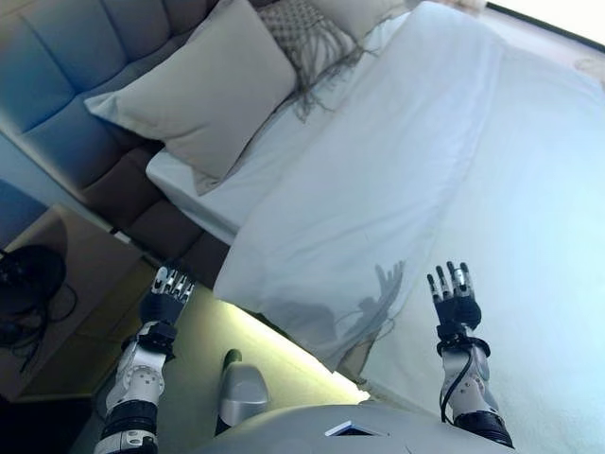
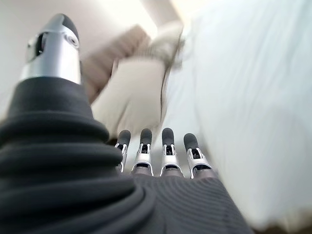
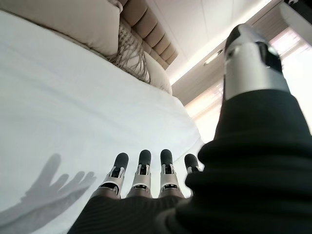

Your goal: Make the bed neatly

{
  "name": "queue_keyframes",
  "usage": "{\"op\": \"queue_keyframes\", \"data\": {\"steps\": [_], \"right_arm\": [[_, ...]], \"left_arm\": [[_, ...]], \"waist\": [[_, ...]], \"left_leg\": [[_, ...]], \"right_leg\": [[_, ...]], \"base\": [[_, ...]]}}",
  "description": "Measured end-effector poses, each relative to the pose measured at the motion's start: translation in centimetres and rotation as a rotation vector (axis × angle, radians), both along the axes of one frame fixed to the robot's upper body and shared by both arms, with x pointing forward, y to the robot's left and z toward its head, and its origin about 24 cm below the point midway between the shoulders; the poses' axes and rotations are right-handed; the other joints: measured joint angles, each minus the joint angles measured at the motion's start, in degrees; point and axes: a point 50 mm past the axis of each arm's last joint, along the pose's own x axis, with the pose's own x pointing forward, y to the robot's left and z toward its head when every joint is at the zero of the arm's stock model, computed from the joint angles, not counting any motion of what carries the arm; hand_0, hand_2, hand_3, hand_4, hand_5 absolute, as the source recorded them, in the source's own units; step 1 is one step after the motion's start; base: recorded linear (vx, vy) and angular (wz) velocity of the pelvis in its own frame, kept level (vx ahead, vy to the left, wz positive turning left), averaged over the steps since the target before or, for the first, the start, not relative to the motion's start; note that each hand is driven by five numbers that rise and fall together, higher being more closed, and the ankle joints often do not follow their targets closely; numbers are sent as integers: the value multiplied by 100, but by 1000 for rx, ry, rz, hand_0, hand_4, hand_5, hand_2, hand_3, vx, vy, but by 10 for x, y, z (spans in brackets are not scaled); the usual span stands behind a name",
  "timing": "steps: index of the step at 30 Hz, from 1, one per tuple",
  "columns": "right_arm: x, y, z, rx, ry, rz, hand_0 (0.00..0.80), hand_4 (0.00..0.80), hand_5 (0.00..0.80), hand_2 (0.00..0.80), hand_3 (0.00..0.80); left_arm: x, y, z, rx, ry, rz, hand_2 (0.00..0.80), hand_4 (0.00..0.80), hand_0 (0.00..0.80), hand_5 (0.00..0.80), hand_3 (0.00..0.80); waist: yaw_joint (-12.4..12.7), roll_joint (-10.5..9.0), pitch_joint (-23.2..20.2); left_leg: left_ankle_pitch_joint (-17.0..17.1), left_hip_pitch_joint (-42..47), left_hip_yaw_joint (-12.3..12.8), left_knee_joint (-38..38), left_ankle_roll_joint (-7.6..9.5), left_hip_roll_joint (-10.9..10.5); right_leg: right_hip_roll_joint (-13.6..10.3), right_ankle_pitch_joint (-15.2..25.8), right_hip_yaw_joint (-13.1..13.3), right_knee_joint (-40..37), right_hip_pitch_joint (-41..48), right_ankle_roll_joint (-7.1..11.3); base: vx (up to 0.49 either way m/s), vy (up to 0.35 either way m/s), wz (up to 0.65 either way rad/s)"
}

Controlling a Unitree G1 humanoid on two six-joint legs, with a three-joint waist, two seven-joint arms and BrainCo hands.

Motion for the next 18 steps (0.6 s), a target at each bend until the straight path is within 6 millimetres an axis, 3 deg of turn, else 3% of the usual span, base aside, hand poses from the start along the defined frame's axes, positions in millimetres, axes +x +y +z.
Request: {"op": "queue_keyframes", "data": {"steps": [7,18], "right_arm": [[-18,-2,-17,-14,123,43,0,0,0,0,0],[-26,10,-26,-41,197,91,0,0,0,0,0]], "left_arm": [[8,-24,1,1,-12,-112,0,0,0,0,0],[6,-48,-5,-24,34,-208,0,0,0,0,0]], "waist": [[-258,99,-191],[-376,67,-272]], "left_leg": [[391,703,274,-928,-72,164],[445,964,626,-1106,-133,212]], "right_leg": [[206,6,197,-152,95,80],[275,105,440,-311,97,115]], "base": [[-46,-56,-19],[-44,-38,-13]]}}
